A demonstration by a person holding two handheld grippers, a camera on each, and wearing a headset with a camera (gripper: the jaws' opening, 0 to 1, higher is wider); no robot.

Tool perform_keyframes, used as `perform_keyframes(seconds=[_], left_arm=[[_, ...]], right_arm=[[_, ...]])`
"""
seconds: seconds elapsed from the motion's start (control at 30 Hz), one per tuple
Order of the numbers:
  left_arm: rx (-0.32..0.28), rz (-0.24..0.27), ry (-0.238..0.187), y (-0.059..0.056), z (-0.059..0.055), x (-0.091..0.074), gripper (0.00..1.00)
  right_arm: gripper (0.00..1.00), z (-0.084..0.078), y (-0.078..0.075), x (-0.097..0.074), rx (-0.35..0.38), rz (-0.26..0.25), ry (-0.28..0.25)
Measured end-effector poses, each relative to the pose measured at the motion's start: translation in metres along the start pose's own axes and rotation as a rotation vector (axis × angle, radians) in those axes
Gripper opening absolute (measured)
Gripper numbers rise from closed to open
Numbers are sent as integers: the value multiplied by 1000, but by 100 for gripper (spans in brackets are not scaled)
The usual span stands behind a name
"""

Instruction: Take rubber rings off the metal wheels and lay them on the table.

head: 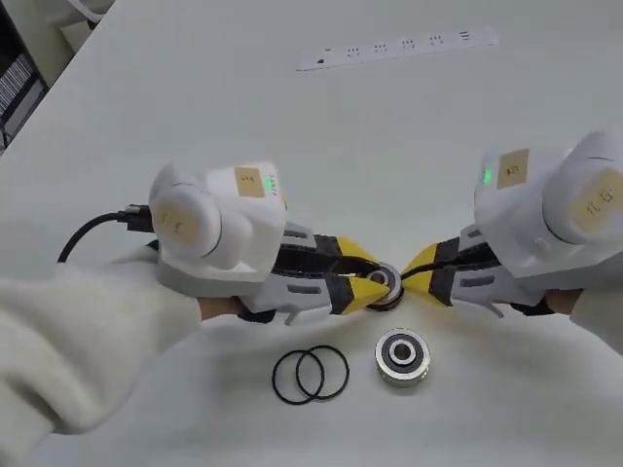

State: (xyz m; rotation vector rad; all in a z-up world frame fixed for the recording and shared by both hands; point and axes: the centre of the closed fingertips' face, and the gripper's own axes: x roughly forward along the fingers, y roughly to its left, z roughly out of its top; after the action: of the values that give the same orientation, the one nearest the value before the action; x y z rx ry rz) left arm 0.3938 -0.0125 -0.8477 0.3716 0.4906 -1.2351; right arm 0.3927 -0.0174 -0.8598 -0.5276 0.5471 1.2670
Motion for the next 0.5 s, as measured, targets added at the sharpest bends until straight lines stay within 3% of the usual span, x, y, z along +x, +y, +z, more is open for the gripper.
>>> perform_keyframes(seconds=[0.13,0.4,0.5], left_arm=[[8,3,1,0,0,0,13],[13,4,2,-1,-1,-1,13],[15,3,2,-2,-2,-2,13]], right_arm=[[0,0,0,0,-34,-37,2],[0,0,-3,-1,-225,-167,34],[0,0,-2,-1,-161,-150,28]])
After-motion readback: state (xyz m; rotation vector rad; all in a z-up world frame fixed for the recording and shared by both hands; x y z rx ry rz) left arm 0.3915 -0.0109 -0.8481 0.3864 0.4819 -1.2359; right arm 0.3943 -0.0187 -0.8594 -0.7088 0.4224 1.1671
